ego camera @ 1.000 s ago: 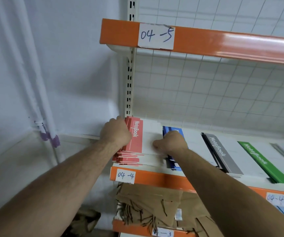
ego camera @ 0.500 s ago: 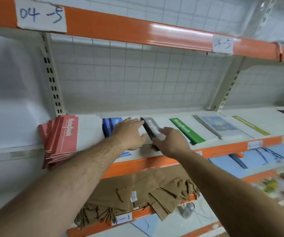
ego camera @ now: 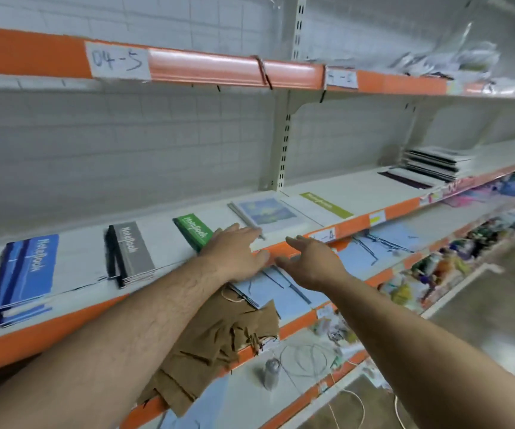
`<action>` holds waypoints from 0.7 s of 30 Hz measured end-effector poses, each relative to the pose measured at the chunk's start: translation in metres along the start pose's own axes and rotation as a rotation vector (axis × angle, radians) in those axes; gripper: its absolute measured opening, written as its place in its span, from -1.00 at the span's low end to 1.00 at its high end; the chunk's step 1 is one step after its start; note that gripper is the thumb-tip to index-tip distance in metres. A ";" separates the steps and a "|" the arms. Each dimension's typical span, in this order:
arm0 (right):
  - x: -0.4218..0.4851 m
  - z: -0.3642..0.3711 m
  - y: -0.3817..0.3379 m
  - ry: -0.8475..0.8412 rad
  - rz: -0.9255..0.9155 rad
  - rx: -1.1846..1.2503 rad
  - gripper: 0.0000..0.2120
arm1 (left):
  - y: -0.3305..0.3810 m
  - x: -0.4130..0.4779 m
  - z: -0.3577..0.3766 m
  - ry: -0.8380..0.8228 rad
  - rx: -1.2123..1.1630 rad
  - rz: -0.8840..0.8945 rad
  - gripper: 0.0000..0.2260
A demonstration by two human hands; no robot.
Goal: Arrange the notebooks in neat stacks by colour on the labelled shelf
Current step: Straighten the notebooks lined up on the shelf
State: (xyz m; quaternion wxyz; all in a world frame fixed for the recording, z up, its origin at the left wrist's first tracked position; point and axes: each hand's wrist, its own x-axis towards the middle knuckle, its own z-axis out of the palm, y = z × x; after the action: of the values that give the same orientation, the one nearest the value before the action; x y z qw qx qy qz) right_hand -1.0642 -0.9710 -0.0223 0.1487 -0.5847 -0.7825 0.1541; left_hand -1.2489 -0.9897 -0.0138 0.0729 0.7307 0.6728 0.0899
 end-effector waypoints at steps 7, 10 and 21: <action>0.009 -0.056 0.113 0.066 -0.014 -0.114 -0.42 | 0.109 0.066 0.024 -0.002 0.051 0.075 -0.43; 0.016 -0.076 0.152 0.076 0.016 -0.146 -0.41 | 0.144 0.095 0.032 -0.024 0.036 0.105 -0.44; 0.076 -0.118 0.265 0.076 0.159 -0.236 -0.33 | 0.238 0.235 0.071 -0.030 0.048 0.269 -0.47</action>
State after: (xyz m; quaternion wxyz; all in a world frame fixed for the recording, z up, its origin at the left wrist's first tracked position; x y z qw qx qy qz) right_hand -0.8058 -0.8184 -0.0209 0.0959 -0.6635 -0.7403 0.0502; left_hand -0.9829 -0.7746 -0.0210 0.0529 0.8171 0.5695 0.0718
